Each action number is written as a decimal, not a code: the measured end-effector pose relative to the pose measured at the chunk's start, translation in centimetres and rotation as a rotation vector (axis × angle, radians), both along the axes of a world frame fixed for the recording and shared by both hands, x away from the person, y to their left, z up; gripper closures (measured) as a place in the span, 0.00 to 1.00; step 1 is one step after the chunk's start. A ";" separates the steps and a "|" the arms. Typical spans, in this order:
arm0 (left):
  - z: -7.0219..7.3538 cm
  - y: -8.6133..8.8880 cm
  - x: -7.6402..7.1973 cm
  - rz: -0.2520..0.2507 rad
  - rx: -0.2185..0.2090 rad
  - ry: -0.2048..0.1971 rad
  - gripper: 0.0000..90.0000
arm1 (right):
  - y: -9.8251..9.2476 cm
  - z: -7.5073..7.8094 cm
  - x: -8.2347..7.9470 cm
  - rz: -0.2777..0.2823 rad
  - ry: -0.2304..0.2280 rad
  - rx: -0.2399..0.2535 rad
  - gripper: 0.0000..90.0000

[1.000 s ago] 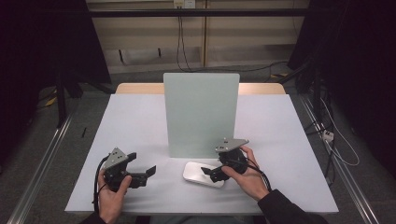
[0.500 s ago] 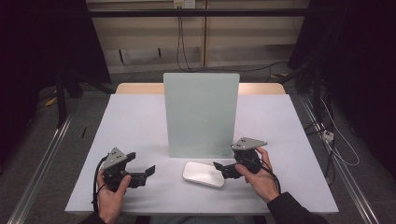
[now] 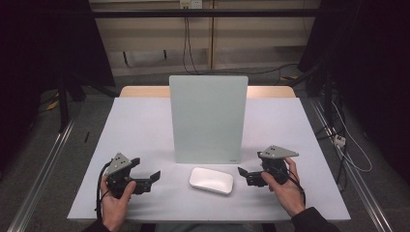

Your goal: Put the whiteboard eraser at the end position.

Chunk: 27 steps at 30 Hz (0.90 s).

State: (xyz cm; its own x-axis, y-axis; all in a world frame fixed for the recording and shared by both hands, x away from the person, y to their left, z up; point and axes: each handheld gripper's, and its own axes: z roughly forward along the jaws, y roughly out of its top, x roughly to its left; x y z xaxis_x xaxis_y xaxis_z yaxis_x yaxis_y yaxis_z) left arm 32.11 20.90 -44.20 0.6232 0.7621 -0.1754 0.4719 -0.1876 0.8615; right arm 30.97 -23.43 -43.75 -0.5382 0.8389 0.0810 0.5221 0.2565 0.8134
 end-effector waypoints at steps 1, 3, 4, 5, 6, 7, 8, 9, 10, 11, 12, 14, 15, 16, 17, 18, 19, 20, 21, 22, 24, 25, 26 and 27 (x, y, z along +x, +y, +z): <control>0.0 0.0 0.0 0.001 0.000 0.000 0.05 | -0.3 -0.1 -0.1 -0.009 0.001 0.008 0.08; 0.0 0.0 0.0 0.003 0.000 -0.001 0.05 | -0.9 -0.2 -0.3 -0.033 -0.007 0.012 0.08; 0.0 0.0 0.0 0.004 0.000 -0.002 0.05 | -1.1 -0.2 -0.4 -0.045 -0.020 0.015 0.08; 0.0 0.0 0.0 0.003 0.000 -0.001 0.05 | -1.4 -0.1 -0.5 -0.052 -0.026 0.018 0.08; 0.0 0.0 0.0 0.002 0.000 -0.001 0.05 | -1.6 0.0 -0.6 -0.061 -0.031 0.021 0.08; 0.0 0.0 0.0 0.002 0.000 -0.001 0.05 | -1.9 0.1 -0.7 -0.071 -0.036 0.026 0.08; 0.0 0.1 0.0 0.004 -0.001 0.000 0.05 | -2.2 0.1 -0.8 -0.078 -0.042 0.030 0.08; 0.0 0.1 0.0 0.005 -0.004 0.001 0.05 | -2.4 0.0 -0.9 -0.089 -0.042 0.029 0.08; 0.0 0.1 0.0 0.006 -0.005 0.002 0.05 | -2.7 -0.1 -1.0 -0.098 -0.042 0.032 0.08; 0.0 0.2 0.1 0.013 -0.012 0.005 0.05 | -3.0 -0.2 -1.0 -0.105 -0.040 0.038 0.08; 0.0 0.2 0.1 0.015 -0.007 0.004 0.05 | -3.3 -0.4 -1.1 -0.109 -0.033 0.040 0.08; 0.0 0.2 0.1 0.016 -0.006 0.007 0.05 | -3.6 -0.6 -1.3 -0.121 -0.036 0.035 0.08; -0.1 0.2 0.1 0.016 -0.006 0.005 0.05 | -3.8 -0.6 -1.3 -0.120 -0.036 0.033 0.08; -0.1 0.2 0.1 0.015 -0.007 0.006 0.05 | -4.0 -0.7 -1.4 -0.122 -0.038 0.033 0.08; -0.1 0.2 0.1 0.014 -0.006 0.005 0.05 | -4.1 -0.9 -1.5 -0.132 -0.043 0.034 0.08; -0.1 0.1 0.1 0.015 -0.004 0.003 0.05 | -4.3 -0.9 -1.6 -0.136 -0.043 0.040 0.08; -0.1 0.1 0.1 0.015 -0.002 0.004 0.05 | -4.4 -1.0 -1.7 -0.140 -0.043 0.045 0.08; -0.1 0.2 0.1 0.016 -0.001 0.004 0.05 | -4.6 -1.1 -1.8 -0.143 -0.048 0.040 0.08; -0.1 0.2 0.0 0.016 0.000 0.004 0.05 | -4.6 -1.1 -1.9 -0.151 -0.048 0.042 0.08; -0.1 0.2 0.0 0.015 0.001 0.003 0.05 | -4.8 -1.2 -2.0 -0.157 -0.050 0.044 0.08; -0.1 0.2 0.0 0.017 0.004 0.001 0.05 | -5.1 -1.2 -2.2 -0.190 -0.070 0.030 0.09; -0.1 0.2 0.0 0.017 0.002 0.003 0.05 | -5.2 -1.2 -2.2 -0.203 -0.072 0.037 0.09; -0.1 0.2 0.0 0.017 0.002 0.004 0.05 | -5.4 -1.3 -2.2 -0.210 -0.068 0.058 0.09; -0.1 0.2 0.0 0.017 0.003 0.003 0.05 | -5.4 -1.3 -2.2 -0.217 -0.067 0.060 0.09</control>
State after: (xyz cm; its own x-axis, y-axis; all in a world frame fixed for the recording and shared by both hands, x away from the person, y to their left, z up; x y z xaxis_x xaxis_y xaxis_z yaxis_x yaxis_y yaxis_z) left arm 32.14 21.13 -44.27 0.6097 0.7731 -0.1751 0.4773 -0.1818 0.8597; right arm 28.81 -28.86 -45.04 -0.3518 0.9302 0.1045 0.5044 0.0943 0.8583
